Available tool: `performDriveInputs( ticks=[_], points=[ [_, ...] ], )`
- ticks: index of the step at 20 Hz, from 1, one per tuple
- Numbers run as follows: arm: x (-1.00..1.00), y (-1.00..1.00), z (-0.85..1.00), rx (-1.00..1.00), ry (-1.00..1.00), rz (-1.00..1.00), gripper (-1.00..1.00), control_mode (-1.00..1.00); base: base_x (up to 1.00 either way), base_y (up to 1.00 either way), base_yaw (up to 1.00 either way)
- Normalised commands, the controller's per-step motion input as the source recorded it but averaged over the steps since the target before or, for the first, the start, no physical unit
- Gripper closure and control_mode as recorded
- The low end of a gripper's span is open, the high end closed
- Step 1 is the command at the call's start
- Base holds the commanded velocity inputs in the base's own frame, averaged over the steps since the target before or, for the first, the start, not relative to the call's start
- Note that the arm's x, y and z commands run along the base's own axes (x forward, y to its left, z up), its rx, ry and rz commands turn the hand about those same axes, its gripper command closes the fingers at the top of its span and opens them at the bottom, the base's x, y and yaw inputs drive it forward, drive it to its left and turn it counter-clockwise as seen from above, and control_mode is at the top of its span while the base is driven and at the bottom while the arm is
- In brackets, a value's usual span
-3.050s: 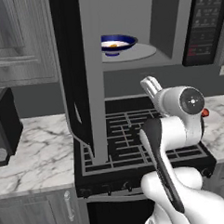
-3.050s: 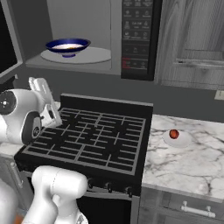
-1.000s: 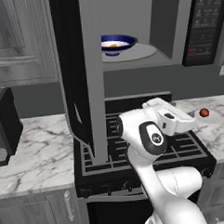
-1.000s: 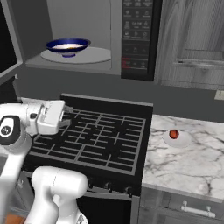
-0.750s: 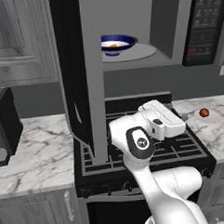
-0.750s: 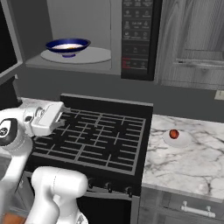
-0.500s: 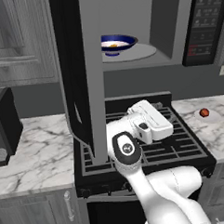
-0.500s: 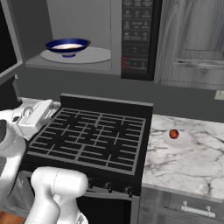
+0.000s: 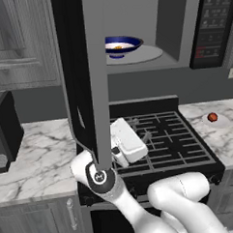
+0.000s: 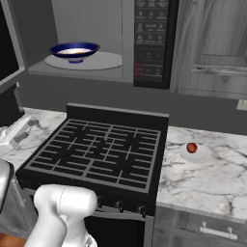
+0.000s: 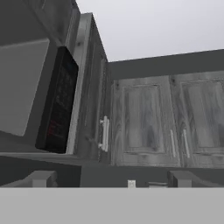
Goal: Remove the apple from the bowl and place it on the small plate. Then place the bowl with only the shrimp in the microwave, close the door, and press the start button to microwave the shrimp.
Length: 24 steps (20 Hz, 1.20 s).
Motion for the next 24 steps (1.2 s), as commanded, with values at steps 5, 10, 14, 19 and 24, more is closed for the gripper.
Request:
performDriveInputs(
  ticks=[5,10,14,19,24],
  points=[
    [0.00,0.88,-0.13,-0.06,-0.03,0.07,-1.00,-1.00,0.00,0.00,0.00],
    [0.04,1.00,-0.07,-0.06,0.00,0.20,-1.00,-1.00,0.00,0.00,0.00],
    [0.38,1.00,-0.39,-0.01,0.00,0.30,-1.00,-1.00,0.00,0.00,0.00],
    [0.07,0.79,-0.43,-0.09,0.03,0.13,-1.00,-1.00,0.00,0.00,0.00],
    [0.08,0.71,-0.12,0.00,-0.04,0.14,-1.00,-1.00,0.00,0.00,0.00]
  ],
)
